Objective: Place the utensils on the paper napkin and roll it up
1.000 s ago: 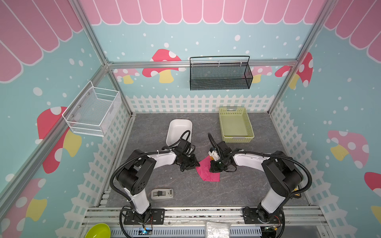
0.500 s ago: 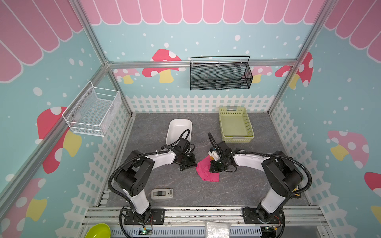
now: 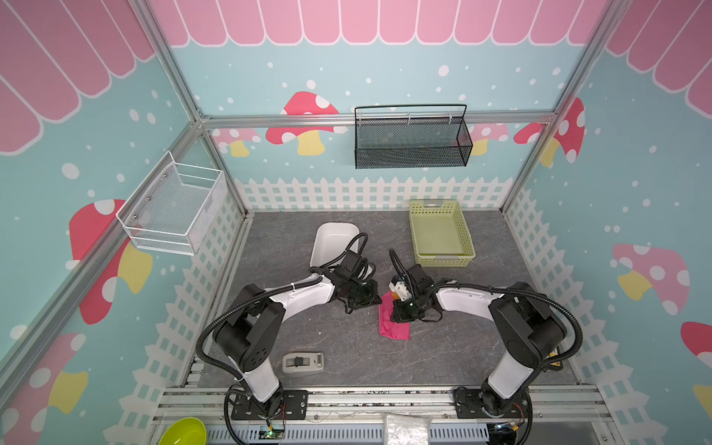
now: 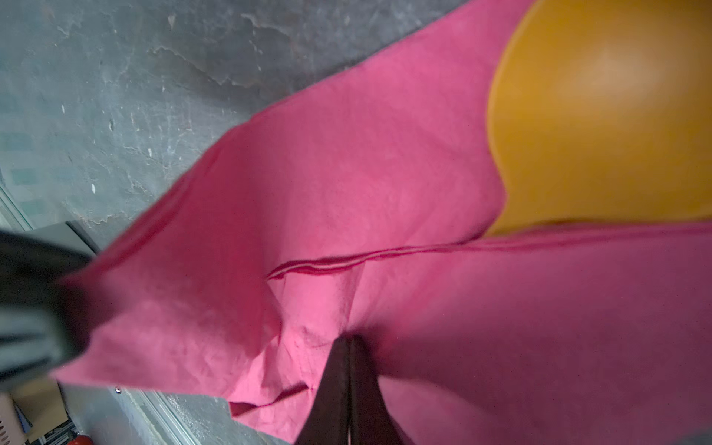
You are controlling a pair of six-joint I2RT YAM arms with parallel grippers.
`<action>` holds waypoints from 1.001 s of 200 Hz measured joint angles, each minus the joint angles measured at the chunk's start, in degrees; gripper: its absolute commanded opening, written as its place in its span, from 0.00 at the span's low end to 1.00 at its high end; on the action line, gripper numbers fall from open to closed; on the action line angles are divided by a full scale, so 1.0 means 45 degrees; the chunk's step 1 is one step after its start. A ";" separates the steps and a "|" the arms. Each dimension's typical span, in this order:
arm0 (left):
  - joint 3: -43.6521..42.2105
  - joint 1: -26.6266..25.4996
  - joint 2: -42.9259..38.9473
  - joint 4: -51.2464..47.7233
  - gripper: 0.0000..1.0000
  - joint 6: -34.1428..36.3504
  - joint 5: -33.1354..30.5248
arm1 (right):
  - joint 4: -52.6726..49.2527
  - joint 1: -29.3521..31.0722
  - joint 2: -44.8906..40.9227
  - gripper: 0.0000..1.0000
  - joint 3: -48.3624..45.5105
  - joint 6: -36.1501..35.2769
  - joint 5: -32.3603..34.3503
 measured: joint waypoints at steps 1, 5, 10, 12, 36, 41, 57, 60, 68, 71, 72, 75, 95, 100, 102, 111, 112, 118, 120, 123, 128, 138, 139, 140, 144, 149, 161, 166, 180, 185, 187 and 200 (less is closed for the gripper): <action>0.0019 -0.0015 0.0015 -0.0010 0.02 0.0010 0.0010 | 0.0005 0.0000 0.0000 0.06 -0.0005 0.0000 -0.0005; 0.0136 -0.0087 0.0112 -0.0058 0.02 0.0024 0.0019 | 0.0015 0.0000 0.0000 0.07 -0.0005 0.0000 -0.0010; 0.0272 -0.0180 0.0233 -0.0112 0.02 0.0034 0.0039 | 0.0034 0.0000 0.0000 0.06 -0.0010 0.0000 -0.0019; 0.0325 -0.0219 0.0296 -0.0131 0.02 0.0049 0.0044 | 0.0039 0.0000 0.0000 0.06 -0.0015 0.0000 -0.0024; 0.0860 -0.0631 0.0962 -0.0452 0.03 0.0170 0.0121 | 0.0063 0.0000 0.0000 0.06 -0.0024 0.0000 -0.0039; 0.0937 -0.0690 0.1098 -0.0534 0.03 0.0189 0.0121 | 0.0063 0.0000 0.0000 0.06 -0.0024 0.0000 -0.0039; 0.1117 -0.0855 0.1467 -0.0874 0.03 0.0267 0.0117 | 0.0102 0.0000 0.0005 0.06 -0.0029 0.0005 -0.0063; 0.1146 -0.0874 0.1540 -0.0942 0.03 0.0277 0.0112 | 0.0107 0.0000 0.0005 0.07 -0.0029 0.0005 -0.0063; 0.1219 -0.0894 0.1700 -0.1112 0.03 0.0301 0.0112 | 0.0117 0.0000 0.0005 0.06 -0.0034 0.0005 -0.0073; 0.1248 -0.0903 0.1753 -0.1166 0.03 0.0306 0.0112 | 0.0121 0.0000 0.0005 0.06 -0.0034 0.0010 -0.0073; 0.1258 -0.0908 0.1778 -0.1195 0.03 0.0311 0.0112 | 0.0121 0.0000 0.0005 0.06 -0.0034 0.0010 -0.0073; 0.1292 -0.0913 0.1841 -0.1258 0.03 0.0316 0.0112 | 0.0121 0.0000 0.0005 0.06 -0.0034 0.0010 -0.0073; 0.1486 -0.0933 0.2210 -0.1637 0.03 0.0364 0.0107 | 0.0126 0.0000 0.0005 0.06 -0.0034 0.0015 -0.0083; 0.1515 -0.0933 0.2273 -0.1700 0.03 0.0369 0.0107 | 0.0126 0.0000 0.0005 0.06 -0.0034 0.0019 -0.0087; 0.1535 -0.0933 0.2307 -0.1734 0.03 0.0374 0.0107 | 0.0126 0.0000 0.0005 0.06 -0.0034 0.0019 -0.0087; 0.1588 -0.0942 0.2433 -0.1851 0.03 0.0403 0.0107 | 0.0126 0.0000 0.0005 0.06 -0.0034 0.0029 -0.0092; 0.1593 -0.0942 0.2448 -0.1855 0.03 0.0403 0.0107 | 0.0126 0.0000 0.0005 0.06 -0.0034 0.0029 -0.0092; 0.1627 -0.0947 0.2535 -0.1919 0.03 0.0413 0.0112 | 0.0131 0.0000 0.0005 0.07 -0.0034 0.0039 -0.0097; 0.1627 -0.0952 0.2565 -0.1928 0.03 0.0413 0.0112 | 0.0131 0.0000 0.0005 0.07 -0.0034 0.0039 -0.0102; 0.1647 -0.0952 0.2603 -0.1962 0.03 0.0418 0.0107 | 0.0136 0.0000 0.0005 0.07 -0.0034 0.0044 -0.0107; 0.1651 -0.0957 0.2667 -0.1987 0.03 0.0432 0.0112 | 0.0141 0.0000 0.0000 0.07 -0.0034 0.0044 -0.0126; 0.1690 -0.0957 0.2754 -0.2050 0.03 0.0461 0.0126 | 0.0175 0.0000 -0.0015 0.07 -0.0058 0.0049 -0.0155; 0.1700 -0.0957 0.2754 -0.2059 0.03 0.0461 0.0126 | 0.0180 0.0000 -0.0019 0.07 -0.0063 0.0049 -0.0160; 0.1710 -0.0957 0.2754 -0.2069 0.03 0.0461 0.0126 | 0.0189 0.0000 -0.0029 0.07 -0.0068 0.0053 -0.0160; 0.1729 -0.0962 0.2754 -0.2098 0.03 0.0466 0.0112 | 0.0204 0.0000 -0.0068 0.07 -0.0097 0.0053 -0.0160; 0.1749 -0.0967 0.2754 -0.2123 0.03 0.0476 0.0107 | 0.0199 0.0005 -0.0126 0.08 -0.0126 0.0068 -0.0151; 0.1763 -0.0967 0.2769 -0.2176 0.03 0.0505 0.0097 | 0.0146 0.0010 -0.0379 0.09 -0.0257 0.0136 -0.0160; 0.1773 -0.0967 0.2778 -0.2191 0.02 0.0505 0.0107 | 0.0107 0.0010 -0.0568 0.09 -0.0340 0.0155 -0.0160; 0.1787 -0.0967 0.2793 -0.2205 0.02 0.0505 0.0112 | 0.0053 0.0010 -0.1273 0.09 -0.0602 0.0291 -0.0155; 0.1792 -0.0967 0.2798 -0.2210 0.02 0.0505 0.0117 | 0.0039 0.0010 -0.1569 0.09 -0.0695 0.0355 -0.0165; 0.1797 -0.0967 0.2798 -0.2215 0.02 0.0505 0.0117 | 0.0029 0.0010 -0.1700 0.09 -0.0733 0.0379 -0.0155; 0.1817 -0.0971 0.2803 -0.2244 0.02 0.0505 0.0117 | 0.0063 0.0010 -0.2472 0.09 -0.1025 0.0573 -0.0180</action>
